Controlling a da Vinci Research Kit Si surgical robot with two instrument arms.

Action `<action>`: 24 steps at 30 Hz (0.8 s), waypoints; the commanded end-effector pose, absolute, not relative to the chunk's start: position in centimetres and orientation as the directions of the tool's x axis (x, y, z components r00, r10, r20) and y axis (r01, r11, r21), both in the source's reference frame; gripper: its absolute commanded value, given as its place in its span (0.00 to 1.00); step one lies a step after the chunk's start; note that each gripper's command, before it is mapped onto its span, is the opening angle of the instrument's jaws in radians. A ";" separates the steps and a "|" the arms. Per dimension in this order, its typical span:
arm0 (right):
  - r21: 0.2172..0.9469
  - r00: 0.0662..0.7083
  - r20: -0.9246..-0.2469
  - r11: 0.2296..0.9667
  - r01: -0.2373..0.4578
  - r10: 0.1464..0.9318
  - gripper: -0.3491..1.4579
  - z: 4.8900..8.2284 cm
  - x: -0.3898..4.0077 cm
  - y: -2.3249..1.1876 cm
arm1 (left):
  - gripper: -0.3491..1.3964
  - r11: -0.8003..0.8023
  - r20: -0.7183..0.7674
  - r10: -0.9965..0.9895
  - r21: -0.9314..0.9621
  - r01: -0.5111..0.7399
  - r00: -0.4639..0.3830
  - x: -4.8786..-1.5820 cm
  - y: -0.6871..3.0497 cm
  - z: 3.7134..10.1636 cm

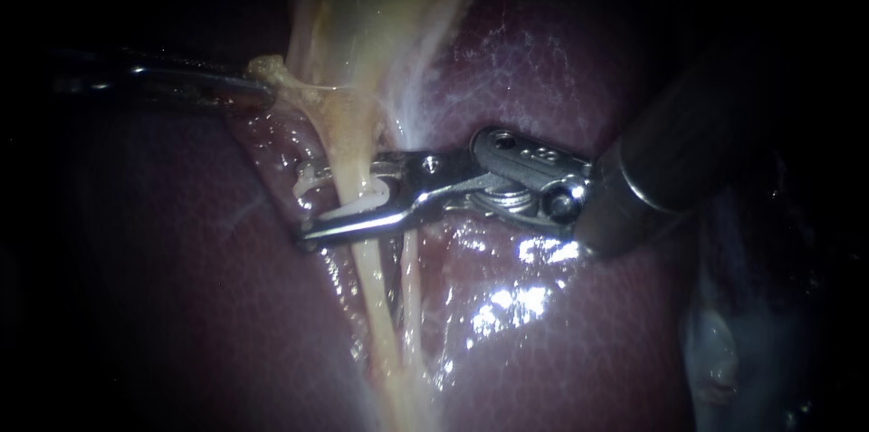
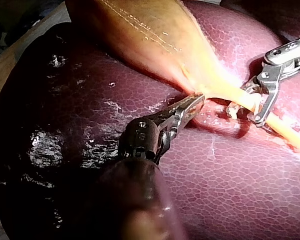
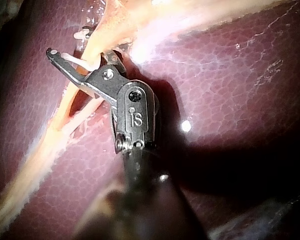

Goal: Clipping first clip left tube

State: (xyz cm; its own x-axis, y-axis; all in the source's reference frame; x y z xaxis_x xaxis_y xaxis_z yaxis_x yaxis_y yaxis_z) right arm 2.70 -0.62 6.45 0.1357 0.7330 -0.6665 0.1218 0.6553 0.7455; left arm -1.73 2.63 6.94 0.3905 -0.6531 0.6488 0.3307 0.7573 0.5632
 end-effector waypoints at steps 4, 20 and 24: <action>0.747 0.148 -0.664 0.643 0.167 0.733 0.47 6.43 2.70 -0.61 | 0.00 0.757 0.649 -0.653 0.563 0.331 0.390 -1.72 2.62 6.94; 0.846 0.199 -0.530 0.496 0.198 0.824 0.46 6.21 2.57 -0.91 | 0.00 0.757 0.649 -0.653 0.563 0.331 0.390 -1.73 2.62 6.94; 0.869 0.229 -0.488 0.443 0.223 0.842 0.46 6.21 2.51 -1.01 | 0.00 0.757 0.649 -0.653 0.563 0.331 0.391 -1.72 2.62 6.94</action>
